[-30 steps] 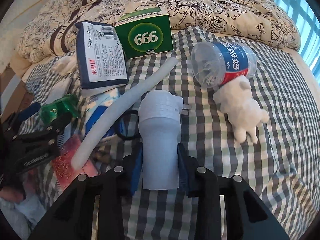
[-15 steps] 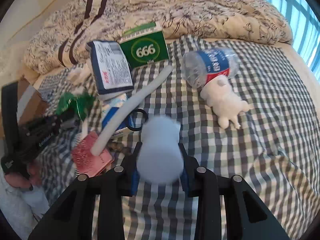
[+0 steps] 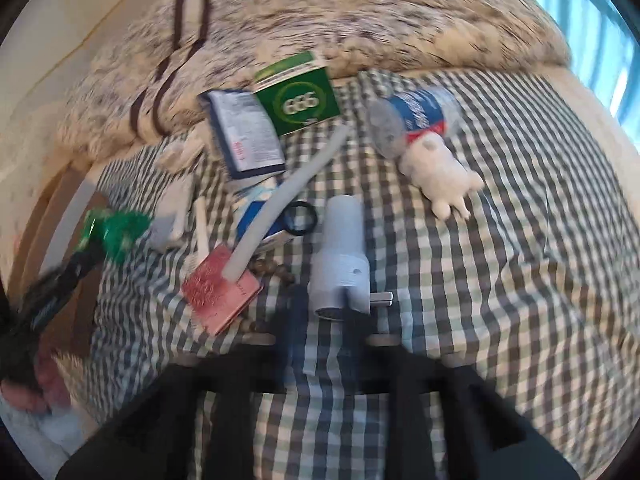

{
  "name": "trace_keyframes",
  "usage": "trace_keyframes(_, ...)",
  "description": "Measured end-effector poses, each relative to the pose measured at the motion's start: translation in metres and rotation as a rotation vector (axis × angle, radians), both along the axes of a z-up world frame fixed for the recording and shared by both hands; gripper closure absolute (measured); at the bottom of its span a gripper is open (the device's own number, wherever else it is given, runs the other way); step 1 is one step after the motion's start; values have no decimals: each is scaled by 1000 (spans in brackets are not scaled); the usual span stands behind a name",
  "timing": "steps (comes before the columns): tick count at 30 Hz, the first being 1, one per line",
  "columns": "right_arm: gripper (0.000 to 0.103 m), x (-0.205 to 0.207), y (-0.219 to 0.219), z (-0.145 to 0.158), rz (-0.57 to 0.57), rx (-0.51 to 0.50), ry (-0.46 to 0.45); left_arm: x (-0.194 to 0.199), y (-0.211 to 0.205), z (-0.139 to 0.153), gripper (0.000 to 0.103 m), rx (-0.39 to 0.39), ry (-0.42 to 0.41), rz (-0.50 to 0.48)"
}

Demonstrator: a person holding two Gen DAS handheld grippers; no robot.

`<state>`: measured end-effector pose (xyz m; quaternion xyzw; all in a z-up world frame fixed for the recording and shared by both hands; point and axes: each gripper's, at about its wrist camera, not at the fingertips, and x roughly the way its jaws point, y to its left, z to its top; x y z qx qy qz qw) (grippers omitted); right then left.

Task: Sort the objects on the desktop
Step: 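Carry the sachet and bottle into the cardboard box and open both tools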

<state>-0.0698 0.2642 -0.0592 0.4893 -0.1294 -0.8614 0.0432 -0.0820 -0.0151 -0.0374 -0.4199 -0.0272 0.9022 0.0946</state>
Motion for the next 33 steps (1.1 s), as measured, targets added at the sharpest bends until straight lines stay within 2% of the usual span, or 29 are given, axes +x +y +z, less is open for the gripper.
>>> trace_keyframes(3, 48, -15, 2, -8, -15, -7, -13, 6, -2, 2, 98, -1, 5, 1)
trace_keyframes(7, 48, -47, -10, -26, 9, 93, -62, 7, -6, 1, 98, 7, 5, 19)
trace_keyframes(8, 50, -55, -12, -35, 8, 118, -85, 8, -6, 1, 98, 7, 6, 21)
trace_keyframes(9, 58, -61, -13, -43, 9, 127, -105, 8, -6, 1, 98, 5, 6, 16)
trace_keyframes(10, 60, -66, -14, -49, 12, 116, -119, 8, -6, 1, 98, 2, 8, 15)
trace_keyframes(13, 60, -68, -16, -56, 28, 123, -116, 9, -8, 3, 98, 3, 10, 18)
trace_keyframes(17, 60, -59, -20, -48, 39, 130, -96, 15, -10, 14, 98, 9, 31, 21)
trace_keyframes(21, 60, -40, -18, -23, 26, 71, -53, 26, -13, 34, 98, 20, 64, 13)
trace_keyframes(27, 60, -17, -41, 49, 77, 34, 56, 35, -25, 72, 98, 37, 121, 39)
trace_keyframes(29, 60, -8, -57, 78, 121, -3, 93, 41, -37, 88, 98, 49, 143, 58)
trace_keyframes(33, 60, 7, -106, 121, 226, -5, 154, 56, -69, 121, 98, 64, 206, 96)
